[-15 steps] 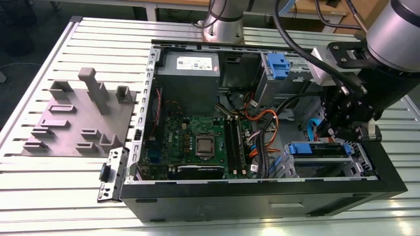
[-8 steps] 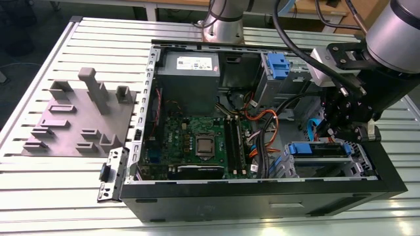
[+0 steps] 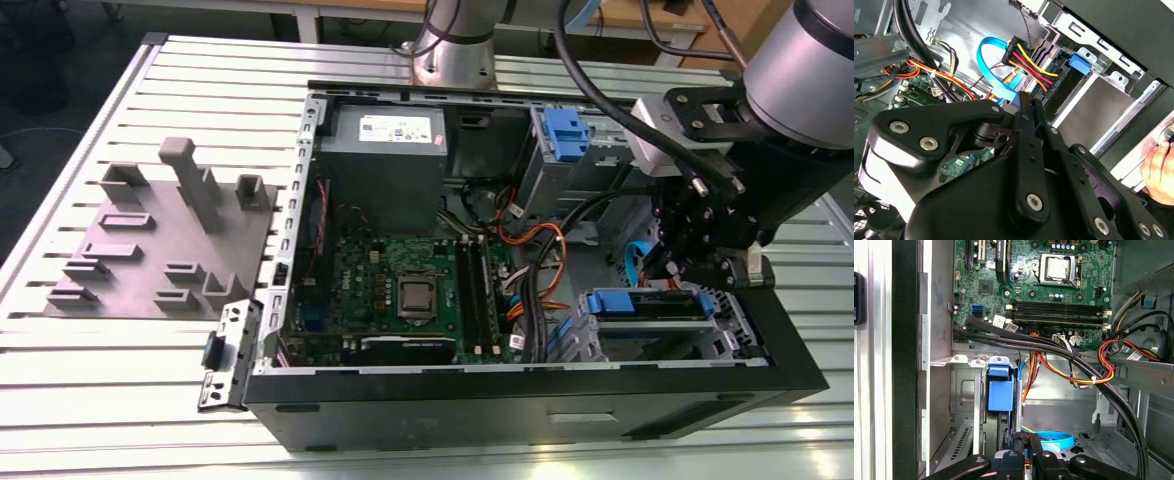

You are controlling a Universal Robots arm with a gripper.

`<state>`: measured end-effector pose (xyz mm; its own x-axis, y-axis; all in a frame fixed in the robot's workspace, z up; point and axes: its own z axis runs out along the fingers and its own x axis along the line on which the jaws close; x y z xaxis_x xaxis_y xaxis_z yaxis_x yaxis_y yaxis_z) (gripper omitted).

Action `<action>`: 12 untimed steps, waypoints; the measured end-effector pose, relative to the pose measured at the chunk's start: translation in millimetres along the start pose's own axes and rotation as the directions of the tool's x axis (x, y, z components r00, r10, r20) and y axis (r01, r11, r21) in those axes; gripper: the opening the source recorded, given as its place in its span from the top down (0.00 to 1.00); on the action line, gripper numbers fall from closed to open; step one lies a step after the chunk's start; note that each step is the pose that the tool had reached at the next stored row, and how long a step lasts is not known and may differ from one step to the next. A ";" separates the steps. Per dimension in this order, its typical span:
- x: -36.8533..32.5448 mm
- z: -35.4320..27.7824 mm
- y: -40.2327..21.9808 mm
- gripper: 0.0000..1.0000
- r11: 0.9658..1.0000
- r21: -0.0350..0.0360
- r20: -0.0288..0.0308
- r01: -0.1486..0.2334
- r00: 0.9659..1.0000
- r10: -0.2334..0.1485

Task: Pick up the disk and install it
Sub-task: 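Insert the second disk wire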

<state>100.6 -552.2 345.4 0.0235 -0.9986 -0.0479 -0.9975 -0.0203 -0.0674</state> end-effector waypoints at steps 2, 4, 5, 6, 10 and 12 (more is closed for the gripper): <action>0.0 0.0 0.1 0.84 1.000 0.001 0.000 0.000 1.000 0.000; 0.0 -0.1 1.5 0.84 1.000 0.006 0.000 0.000 1.000 0.000; 0.0 -0.1 2.1 0.84 1.000 0.011 0.000 0.001 1.000 -0.001; 0.0 0.1 2.7 0.84 1.000 0.017 0.000 0.001 1.000 -0.001; 1.5 2.8 4.1 0.84 1.000 0.030 -0.001 0.001 1.000 -0.001; 3.1 4.1 4.8 0.84 0.999 0.033 -0.001 0.002 1.000 -0.002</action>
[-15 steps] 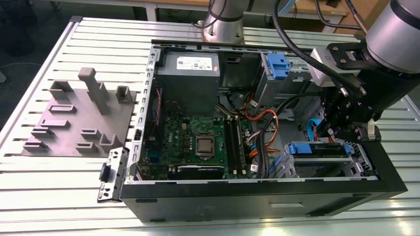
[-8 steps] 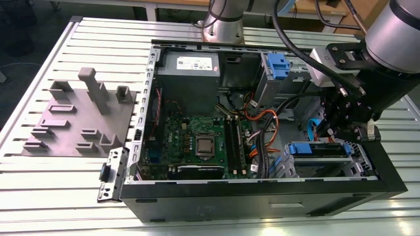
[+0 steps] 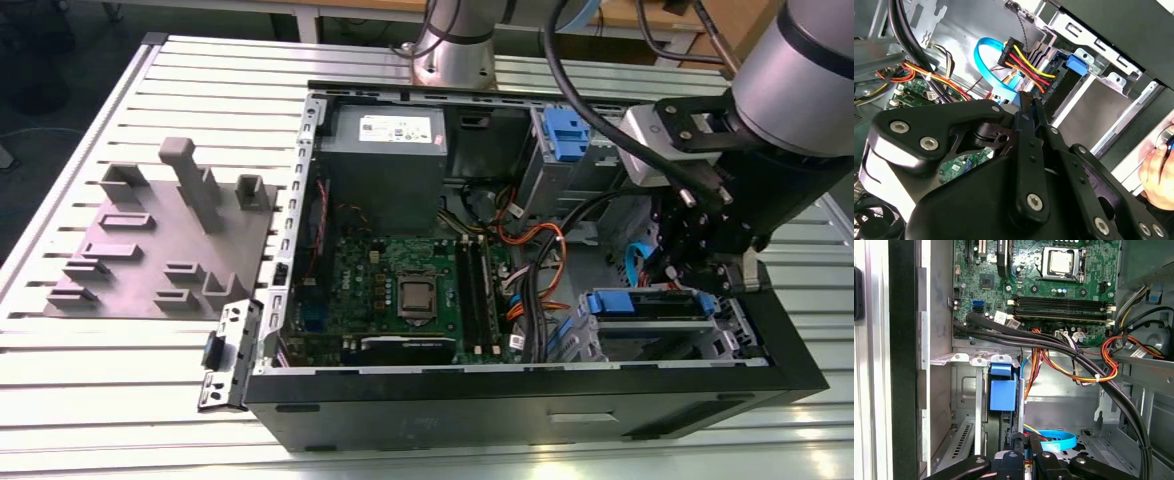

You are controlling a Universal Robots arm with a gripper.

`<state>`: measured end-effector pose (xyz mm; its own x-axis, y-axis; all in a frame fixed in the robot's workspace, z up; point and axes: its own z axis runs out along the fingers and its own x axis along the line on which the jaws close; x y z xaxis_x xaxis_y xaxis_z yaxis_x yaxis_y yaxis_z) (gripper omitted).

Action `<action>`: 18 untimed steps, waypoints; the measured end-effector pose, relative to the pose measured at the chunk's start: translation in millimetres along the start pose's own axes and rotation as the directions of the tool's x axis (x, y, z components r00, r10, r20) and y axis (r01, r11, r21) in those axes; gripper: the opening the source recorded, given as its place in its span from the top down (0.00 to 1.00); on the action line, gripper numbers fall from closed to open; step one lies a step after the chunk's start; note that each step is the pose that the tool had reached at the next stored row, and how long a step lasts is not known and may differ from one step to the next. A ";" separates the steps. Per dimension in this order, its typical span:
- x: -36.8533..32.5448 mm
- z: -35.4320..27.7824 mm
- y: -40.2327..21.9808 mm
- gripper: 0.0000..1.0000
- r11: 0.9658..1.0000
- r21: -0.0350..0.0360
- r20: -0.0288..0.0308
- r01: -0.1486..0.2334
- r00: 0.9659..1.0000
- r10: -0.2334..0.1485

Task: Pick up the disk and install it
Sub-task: 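Insert the second disk wire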

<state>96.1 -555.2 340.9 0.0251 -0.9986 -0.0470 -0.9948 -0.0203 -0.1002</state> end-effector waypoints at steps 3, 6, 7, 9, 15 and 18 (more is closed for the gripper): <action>3.1 0.9 0.4 0.84 1.000 0.001 0.000 0.000 1.000 0.000; 5.6 1.4 0.5 0.84 1.000 0.001 0.000 0.000 1.000 0.000; 6.0 1.6 0.6 0.84 1.000 0.002 0.000 0.000 1.000 0.000; 6.9 2.0 0.6 0.84 1.000 0.002 0.000 0.000 1.000 0.000; 9.3 3.4 0.8 0.84 1.000 0.002 0.000 0.000 1.000 0.000; 10.0 3.7 0.8 0.84 1.000 0.002 0.000 0.000 1.000 0.000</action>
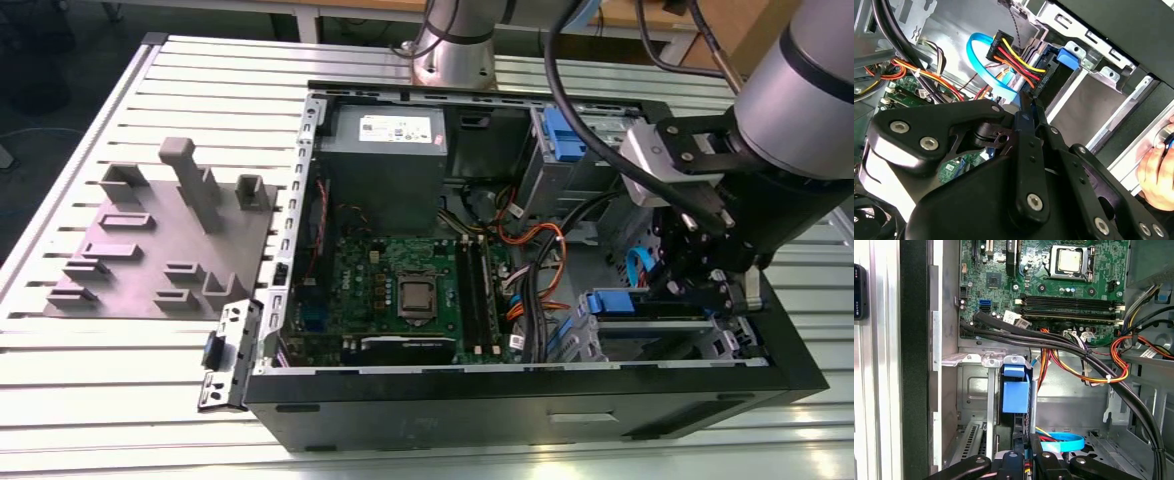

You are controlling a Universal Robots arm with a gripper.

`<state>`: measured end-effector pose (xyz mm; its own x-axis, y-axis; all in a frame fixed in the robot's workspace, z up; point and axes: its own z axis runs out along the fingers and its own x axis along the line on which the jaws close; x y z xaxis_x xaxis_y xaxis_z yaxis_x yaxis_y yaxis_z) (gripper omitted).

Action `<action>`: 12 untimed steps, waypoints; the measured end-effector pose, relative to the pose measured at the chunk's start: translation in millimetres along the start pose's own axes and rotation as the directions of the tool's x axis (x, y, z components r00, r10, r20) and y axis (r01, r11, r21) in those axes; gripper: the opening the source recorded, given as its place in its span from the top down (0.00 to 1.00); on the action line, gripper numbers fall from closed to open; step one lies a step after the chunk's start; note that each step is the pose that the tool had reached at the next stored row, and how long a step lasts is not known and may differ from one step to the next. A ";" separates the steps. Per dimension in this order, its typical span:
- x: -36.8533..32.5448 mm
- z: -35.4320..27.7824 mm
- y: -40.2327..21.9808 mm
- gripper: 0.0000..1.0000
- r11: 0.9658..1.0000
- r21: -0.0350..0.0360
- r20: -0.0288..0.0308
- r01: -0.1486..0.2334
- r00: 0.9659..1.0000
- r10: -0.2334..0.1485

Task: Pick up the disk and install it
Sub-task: 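Insert the second disk wire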

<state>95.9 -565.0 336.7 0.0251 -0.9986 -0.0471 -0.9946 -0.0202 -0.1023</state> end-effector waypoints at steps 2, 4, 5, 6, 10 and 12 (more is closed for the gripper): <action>0.3 0.3 0.0 0.84 1.000 0.000 0.000 0.000 1.000 0.000; 0.6 0.7 0.1 0.84 1.000 0.000 0.000 0.000 1.000 0.000; 0.8 0.8 0.1 0.84 1.000 0.000 0.000 0.000 1.000 0.000; 0.9 0.9 0.1 0.84 1.000 0.000 0.000 0.000 1.000 0.000; 1.6 1.7 0.2 0.84 1.000 0.000 0.000 0.000 1.000 0.000; 1.7 2.0 0.2 0.84 1.000 0.000 0.000 0.000 1.000 0.000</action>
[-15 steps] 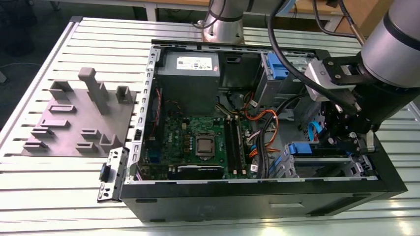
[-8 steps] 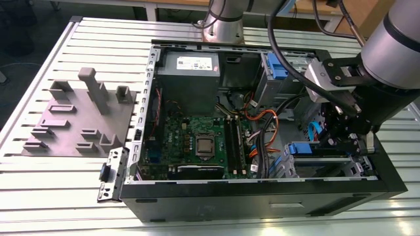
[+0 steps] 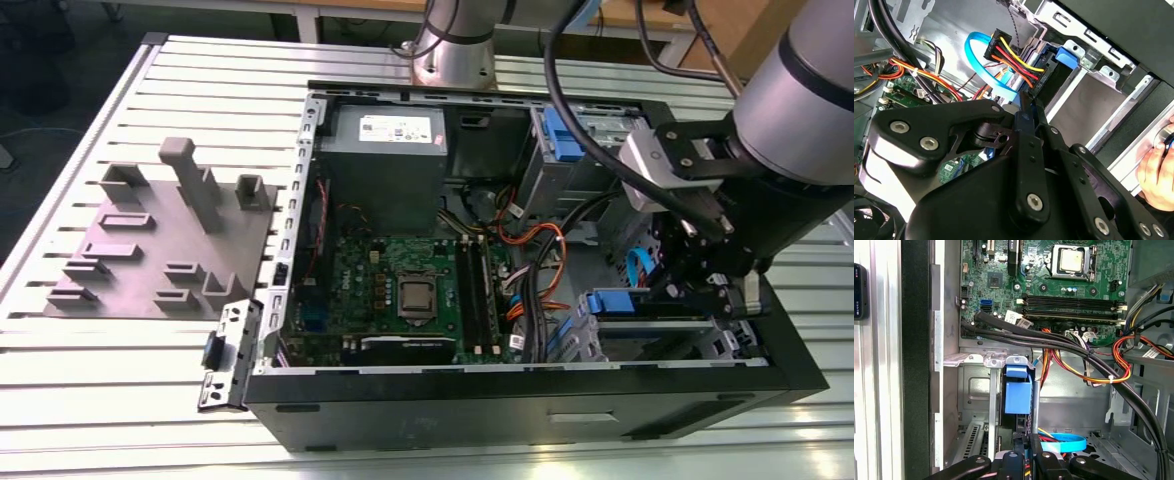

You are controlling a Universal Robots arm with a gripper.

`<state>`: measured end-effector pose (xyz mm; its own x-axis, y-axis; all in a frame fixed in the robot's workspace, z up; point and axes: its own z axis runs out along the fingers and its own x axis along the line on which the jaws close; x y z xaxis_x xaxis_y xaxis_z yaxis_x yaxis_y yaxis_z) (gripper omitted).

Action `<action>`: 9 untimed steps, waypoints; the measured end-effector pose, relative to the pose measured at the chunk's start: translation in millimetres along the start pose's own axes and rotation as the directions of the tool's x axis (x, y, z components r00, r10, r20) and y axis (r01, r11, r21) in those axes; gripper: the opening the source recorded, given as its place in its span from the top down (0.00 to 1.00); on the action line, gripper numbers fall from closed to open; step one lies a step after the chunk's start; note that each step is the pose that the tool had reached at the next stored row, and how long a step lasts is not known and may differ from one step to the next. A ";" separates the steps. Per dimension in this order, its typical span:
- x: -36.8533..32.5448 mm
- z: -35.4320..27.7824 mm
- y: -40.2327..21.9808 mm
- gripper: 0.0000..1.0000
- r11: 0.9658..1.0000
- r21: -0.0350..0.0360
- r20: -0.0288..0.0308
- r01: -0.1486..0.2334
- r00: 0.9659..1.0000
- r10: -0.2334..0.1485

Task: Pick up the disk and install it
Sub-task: 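Insert the second disk wire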

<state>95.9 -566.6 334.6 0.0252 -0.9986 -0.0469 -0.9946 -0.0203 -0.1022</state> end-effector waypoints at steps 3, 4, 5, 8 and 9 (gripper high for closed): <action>0.1 0.6 0.0 0.84 1.000 0.000 0.000 0.000 1.000 0.000; 0.2 0.7 0.0 0.84 1.000 0.000 0.000 0.000 1.000 0.000; 0.2 0.8 0.0 0.84 1.000 0.000 0.000 0.000 1.000 0.000; 0.3 1.0 -0.4 0.84 1.000 0.000 0.000 0.000 1.000 0.000; 0.3 1.1 -0.5 0.84 1.000 0.000 0.000 0.000 1.000 0.000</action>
<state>96.5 -566.8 333.6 0.0251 -0.9986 -0.0472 -0.9946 -0.0202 -0.1023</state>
